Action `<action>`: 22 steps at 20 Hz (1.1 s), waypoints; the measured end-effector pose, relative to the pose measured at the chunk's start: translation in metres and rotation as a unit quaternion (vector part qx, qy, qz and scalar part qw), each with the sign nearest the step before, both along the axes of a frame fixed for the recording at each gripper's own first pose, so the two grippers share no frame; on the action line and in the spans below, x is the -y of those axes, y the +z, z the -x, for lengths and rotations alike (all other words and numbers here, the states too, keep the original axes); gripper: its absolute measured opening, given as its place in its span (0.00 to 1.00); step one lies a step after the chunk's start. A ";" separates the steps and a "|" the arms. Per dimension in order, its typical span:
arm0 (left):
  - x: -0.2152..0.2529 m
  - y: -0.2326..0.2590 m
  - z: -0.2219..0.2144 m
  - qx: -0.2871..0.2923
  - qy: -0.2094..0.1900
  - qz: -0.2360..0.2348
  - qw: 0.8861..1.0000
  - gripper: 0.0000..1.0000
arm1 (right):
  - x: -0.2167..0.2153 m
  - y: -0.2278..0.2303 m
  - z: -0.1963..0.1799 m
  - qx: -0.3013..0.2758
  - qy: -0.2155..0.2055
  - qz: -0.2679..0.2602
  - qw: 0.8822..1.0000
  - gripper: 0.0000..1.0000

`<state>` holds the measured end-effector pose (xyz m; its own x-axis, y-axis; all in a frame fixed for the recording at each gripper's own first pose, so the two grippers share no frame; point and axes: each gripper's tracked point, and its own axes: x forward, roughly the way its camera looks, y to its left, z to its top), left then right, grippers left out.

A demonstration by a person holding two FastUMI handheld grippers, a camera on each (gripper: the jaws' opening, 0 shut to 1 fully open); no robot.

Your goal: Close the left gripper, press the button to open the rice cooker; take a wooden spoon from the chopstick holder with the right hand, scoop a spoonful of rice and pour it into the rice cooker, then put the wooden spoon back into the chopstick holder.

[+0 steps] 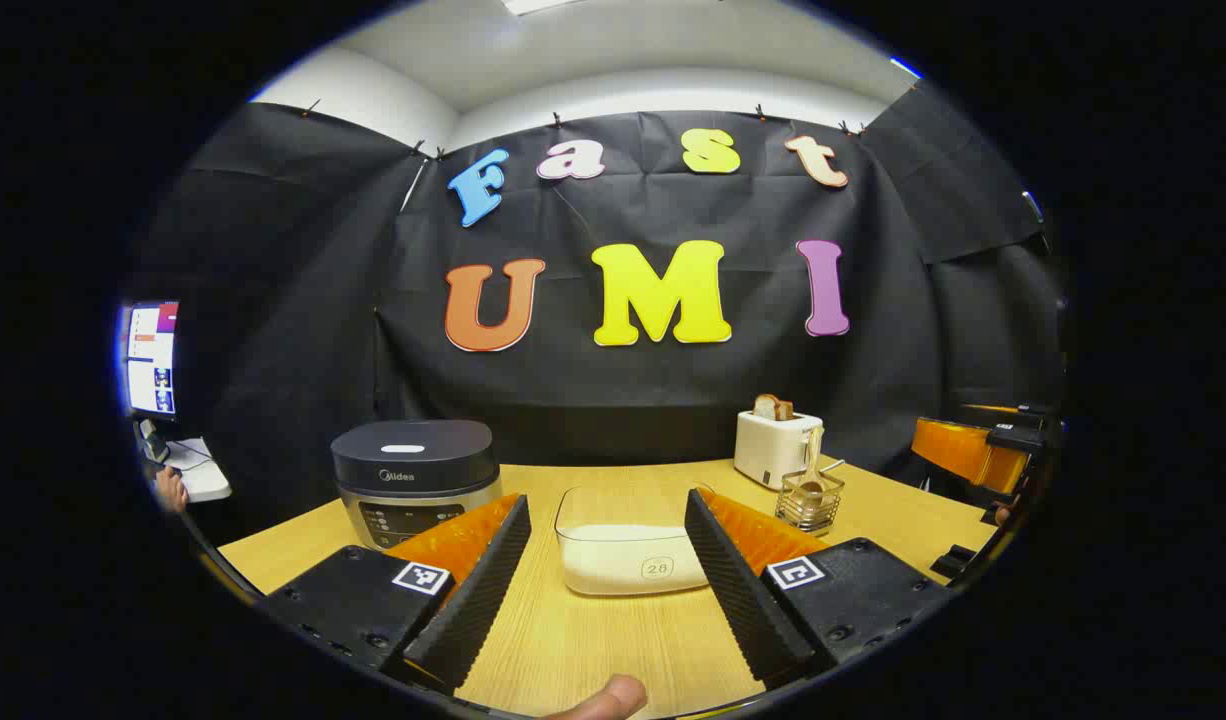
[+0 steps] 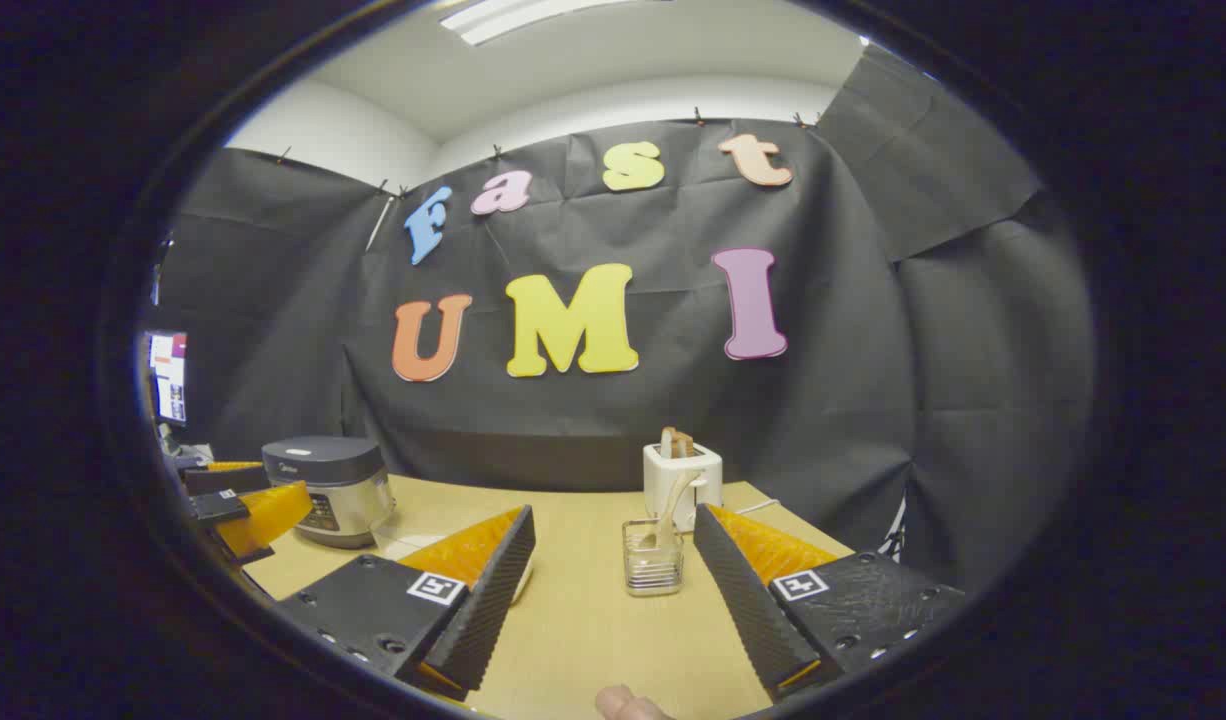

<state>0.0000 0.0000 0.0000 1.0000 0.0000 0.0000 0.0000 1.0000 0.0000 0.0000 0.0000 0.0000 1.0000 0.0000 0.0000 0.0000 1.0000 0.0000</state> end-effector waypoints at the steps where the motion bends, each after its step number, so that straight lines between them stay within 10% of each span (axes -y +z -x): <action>1: -0.003 0.000 0.000 -0.003 0.003 -0.002 1.000 0.99 | -0.004 0.002 0.002 -0.001 0.003 0.001 1.000 0.99; 22: -0.055 0.002 -0.002 -0.023 0.044 -0.017 0.999 0.99 | -0.043 -0.005 -0.003 -0.039 0.027 0.026 0.999 0.96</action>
<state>0.0017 0.0553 0.0022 0.9951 0.0880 -0.0454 -0.0864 0.9956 0.0363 0.0027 0.0430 -0.0046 0.9955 0.0520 -0.0790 -0.0561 0.9971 -0.0505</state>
